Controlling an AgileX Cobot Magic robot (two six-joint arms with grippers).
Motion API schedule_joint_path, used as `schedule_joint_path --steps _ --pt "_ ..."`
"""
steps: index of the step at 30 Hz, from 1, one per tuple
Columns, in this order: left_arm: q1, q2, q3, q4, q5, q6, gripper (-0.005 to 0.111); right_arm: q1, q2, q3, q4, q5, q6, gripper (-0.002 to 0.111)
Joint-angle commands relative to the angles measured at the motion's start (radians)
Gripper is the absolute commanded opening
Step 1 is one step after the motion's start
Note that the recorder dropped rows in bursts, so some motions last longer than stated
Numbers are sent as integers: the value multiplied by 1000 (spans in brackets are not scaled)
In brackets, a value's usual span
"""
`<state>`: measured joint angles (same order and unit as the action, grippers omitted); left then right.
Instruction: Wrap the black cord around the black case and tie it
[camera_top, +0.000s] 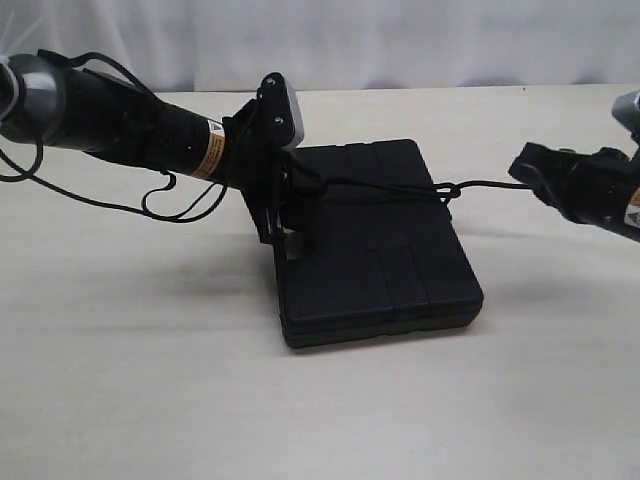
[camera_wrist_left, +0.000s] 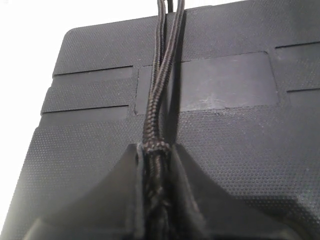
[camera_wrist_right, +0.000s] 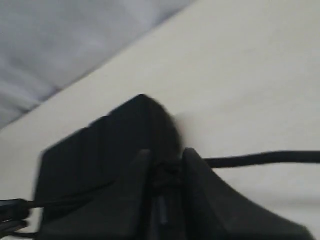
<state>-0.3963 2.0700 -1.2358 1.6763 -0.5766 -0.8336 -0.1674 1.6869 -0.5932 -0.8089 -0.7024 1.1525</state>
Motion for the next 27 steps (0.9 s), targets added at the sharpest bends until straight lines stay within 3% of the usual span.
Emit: schedule_joint_path --steps 1,9,15,17,27 --pt "0 -5 1 -13 -6 3 0 -143 54 31 -117 -127 182 19" --pt "0 -5 1 -13 -6 3 0 -167 292 34 -73 -302 99 21" --pt "0 -5 1 -13 -8 3 0 -167 388 -71 -193 -372 179 54" --pt "0 -5 1 -13 -6 6 0 -167 387 -89 -216 -385 206 60" --pt "0 -5 1 -22 -10 12 0 -152 391 -91 -25 -430 162 61"
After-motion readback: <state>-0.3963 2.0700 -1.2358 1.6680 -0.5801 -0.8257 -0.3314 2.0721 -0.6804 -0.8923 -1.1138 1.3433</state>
